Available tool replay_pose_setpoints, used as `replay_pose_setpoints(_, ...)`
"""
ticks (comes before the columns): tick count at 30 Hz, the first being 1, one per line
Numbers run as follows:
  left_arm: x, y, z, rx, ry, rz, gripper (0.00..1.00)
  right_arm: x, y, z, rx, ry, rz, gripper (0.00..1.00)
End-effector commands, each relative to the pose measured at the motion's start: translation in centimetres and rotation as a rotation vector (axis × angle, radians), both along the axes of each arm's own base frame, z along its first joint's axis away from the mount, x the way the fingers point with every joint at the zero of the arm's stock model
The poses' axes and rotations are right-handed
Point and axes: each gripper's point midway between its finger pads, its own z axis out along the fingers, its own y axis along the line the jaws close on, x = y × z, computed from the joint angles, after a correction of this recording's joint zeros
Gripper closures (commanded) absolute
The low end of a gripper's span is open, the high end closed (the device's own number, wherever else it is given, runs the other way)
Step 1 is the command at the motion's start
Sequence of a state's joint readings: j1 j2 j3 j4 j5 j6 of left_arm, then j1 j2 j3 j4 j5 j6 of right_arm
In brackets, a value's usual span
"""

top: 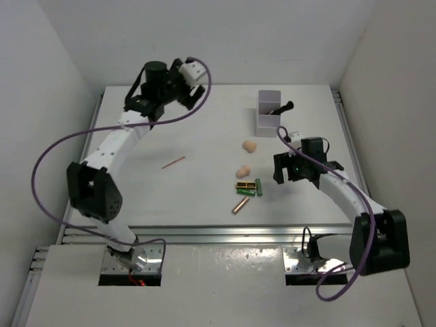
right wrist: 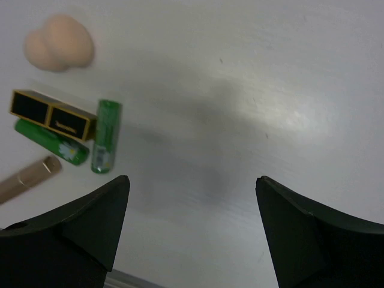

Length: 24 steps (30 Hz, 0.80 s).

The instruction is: Organize the makeup

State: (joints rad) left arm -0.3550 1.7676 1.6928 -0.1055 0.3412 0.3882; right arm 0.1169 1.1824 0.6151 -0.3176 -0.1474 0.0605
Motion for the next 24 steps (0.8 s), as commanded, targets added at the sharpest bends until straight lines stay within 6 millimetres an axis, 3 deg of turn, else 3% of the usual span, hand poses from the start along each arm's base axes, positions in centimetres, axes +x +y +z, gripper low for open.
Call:
replay_pose_setpoints(1,-5.6,5.2,-12.8,0.280,0.360,-0.027,0.20,5.8,3.6,4.3,0.088,-0.146,0.087,0.14)
replay_pose_setpoints(3,-8.5,8.4,-17.4,0.388,0.503,-0.029,0.22,6.8,4.5,5.1,0.122,-0.154,0.111,0.14)
replay_pose_setpoints(4,-9.2,9.4,-18.6,0.413,0.540,-0.023,0.22,7.3,4.9,4.2,0.137,-0.129,0.125,0.14)
replay_pose_setpoints(6,-10.6,11.1,-21.0,0.459,0.609,-0.012,0.22,8.5,6.1,5.4,0.164,-0.154,0.164,0.14)
replay_pose_setpoints(7,-10.7,12.1,-22.0,0.476,0.635,0.017,0.22,8.6,6.1,4.3,0.161,-0.115,0.163,0.14)
replay_pose_setpoints(9,-10.9,13.0,-23.2,0.500,0.657,0.020,0.22,9.6,6.9,4.5,0.170,-0.109,0.172,0.14)
replay_pose_setpoints(15,-11.1,14.5,-27.6,0.534,0.767,0.055,0.23,11.2,8.4,4.1,0.173,-0.094,0.197,0.14)
replay_pose_setpoints(18,-10.5,15.3,-29.5,0.545,0.800,0.099,0.25,11.1,8.6,3.3,0.178,-0.073,0.193,0.14)
replay_pose_setpoints(20,-9.9,15.2,-29.9,0.534,0.797,0.108,0.25,11.0,8.5,2.8,0.181,-0.064,0.185,0.14)
replay_pose_setpoints(24,-10.5,14.4,-31.6,0.505,0.847,0.069,0.27,10.7,8.6,2.1,0.178,-0.043,0.179,0.14)
